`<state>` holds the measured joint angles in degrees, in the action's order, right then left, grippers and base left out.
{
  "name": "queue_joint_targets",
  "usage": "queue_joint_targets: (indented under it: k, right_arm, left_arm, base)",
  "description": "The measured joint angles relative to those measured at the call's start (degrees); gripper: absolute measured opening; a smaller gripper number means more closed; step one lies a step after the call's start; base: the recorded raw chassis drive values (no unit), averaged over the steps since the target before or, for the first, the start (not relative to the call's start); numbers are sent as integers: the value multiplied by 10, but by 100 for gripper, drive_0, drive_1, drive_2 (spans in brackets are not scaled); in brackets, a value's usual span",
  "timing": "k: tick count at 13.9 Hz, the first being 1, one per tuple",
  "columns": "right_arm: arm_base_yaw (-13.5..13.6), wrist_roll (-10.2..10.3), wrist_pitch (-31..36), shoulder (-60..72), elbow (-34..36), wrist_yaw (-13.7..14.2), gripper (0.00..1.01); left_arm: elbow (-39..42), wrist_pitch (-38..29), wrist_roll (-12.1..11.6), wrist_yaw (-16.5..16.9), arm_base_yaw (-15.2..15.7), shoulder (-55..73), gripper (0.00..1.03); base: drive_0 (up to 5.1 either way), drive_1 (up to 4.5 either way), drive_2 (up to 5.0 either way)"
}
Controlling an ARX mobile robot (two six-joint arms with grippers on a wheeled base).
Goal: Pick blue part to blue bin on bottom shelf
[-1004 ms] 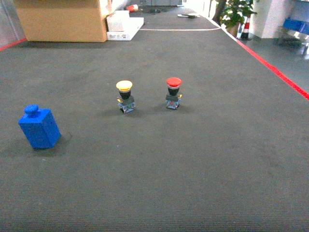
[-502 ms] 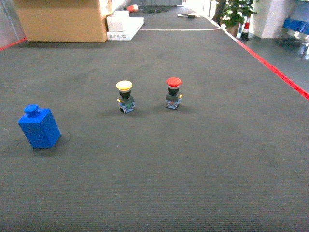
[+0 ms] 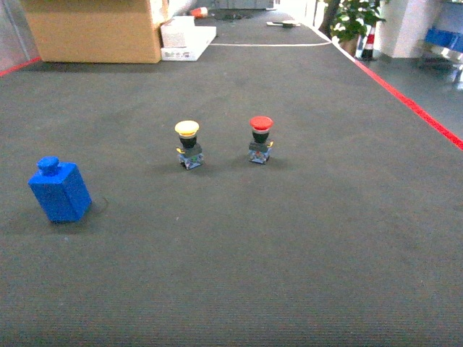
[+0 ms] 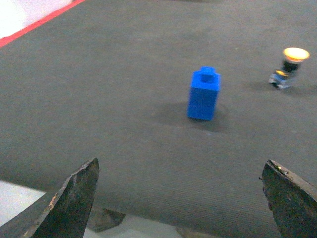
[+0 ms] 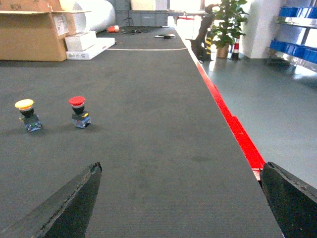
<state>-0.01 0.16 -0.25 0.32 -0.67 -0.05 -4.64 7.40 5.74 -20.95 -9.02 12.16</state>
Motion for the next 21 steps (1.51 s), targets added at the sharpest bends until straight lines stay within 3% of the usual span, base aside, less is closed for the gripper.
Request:
queue_joint_targets:
  k: [1,2,5,8,12,21]
  right_arm:
    - [0,0,-1,0,0,1,98]
    - [0,0,0,0,0,1,98]
    - [0,0,0,0,0,1,98]
    - [0,0,0,0,0,1,98]
    - [0,0,0,0,0,1,98]
    - [0,0,0,0,0,1,98]
  left_arm:
    - [0,-52,10,-45,-8,49,98]
    - [-12,-124,15,-42,-14,114,98]
    - [-76,-373,14,37,12,428,98]
    - [-166,-469,11,97,15,660,98]
    - [-231,-544,-6,105,56,842,98]
    - [-418,-535,-37,146,90,1077,98]
  base:
    - [0,0,0]
    - [0,0,0]
    - [0,0,0]
    - [0,0,0]
    - [0,0,0]
    - [0,0,0]
